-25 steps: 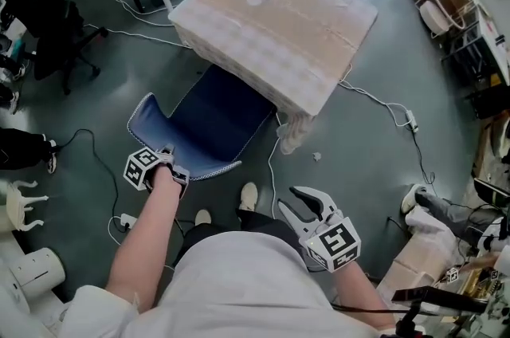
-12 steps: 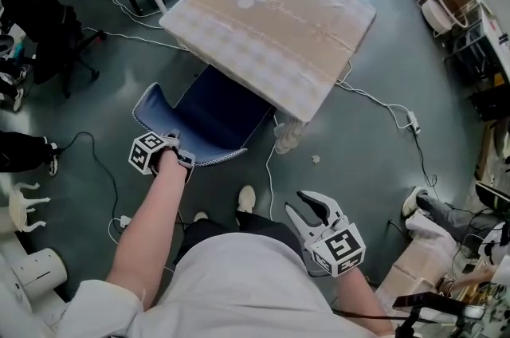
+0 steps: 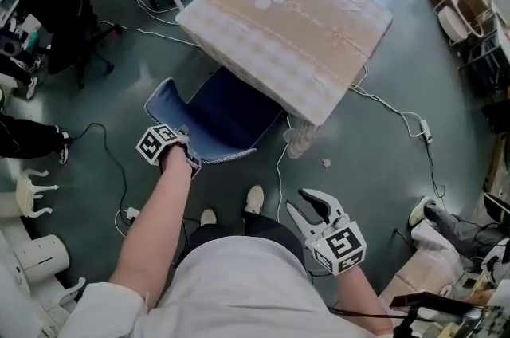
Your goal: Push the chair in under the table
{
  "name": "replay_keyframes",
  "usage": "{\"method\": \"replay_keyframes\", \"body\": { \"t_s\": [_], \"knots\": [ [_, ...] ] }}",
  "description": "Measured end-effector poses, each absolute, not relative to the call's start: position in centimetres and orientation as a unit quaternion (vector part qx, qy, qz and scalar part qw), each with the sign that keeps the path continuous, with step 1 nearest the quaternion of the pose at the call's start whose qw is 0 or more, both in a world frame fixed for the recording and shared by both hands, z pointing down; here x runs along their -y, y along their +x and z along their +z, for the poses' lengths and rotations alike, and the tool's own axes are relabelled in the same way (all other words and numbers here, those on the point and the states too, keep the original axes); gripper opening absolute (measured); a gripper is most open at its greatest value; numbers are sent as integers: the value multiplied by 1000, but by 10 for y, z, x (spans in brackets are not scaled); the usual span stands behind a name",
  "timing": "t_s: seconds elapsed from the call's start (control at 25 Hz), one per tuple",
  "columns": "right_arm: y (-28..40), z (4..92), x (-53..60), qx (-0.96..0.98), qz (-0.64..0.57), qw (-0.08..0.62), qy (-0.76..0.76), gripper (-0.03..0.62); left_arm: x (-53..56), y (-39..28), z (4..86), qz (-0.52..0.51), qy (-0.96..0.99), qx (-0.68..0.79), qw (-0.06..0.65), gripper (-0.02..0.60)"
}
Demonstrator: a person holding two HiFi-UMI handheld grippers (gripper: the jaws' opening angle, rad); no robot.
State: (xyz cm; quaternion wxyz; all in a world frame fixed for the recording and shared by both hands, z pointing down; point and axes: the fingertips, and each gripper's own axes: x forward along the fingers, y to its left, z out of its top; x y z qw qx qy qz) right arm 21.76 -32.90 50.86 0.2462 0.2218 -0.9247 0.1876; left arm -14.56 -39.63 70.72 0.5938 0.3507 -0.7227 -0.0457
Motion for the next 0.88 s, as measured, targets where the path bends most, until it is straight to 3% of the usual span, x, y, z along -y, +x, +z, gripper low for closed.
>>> {"method": "replay_keyframes", "body": {
  "t_s": [0.52, 0.6, 0.76, 0.88],
  "knots": [
    [159, 507, 321, 945, 163, 224, 172, 129, 355, -167, 551, -102, 538, 719, 428, 196],
    [144, 498, 315, 949, 148, 221, 169, 99, 332, -163, 529, -100, 579, 698, 409, 167],
    [113, 482, 298, 953, 119, 227, 161, 40, 282, -151, 491, -68, 656, 654, 371, 30],
    [88, 472, 273, 956, 99, 229, 154, 25, 242, -134, 467, -46, 717, 605, 344, 9]
  ]
}}
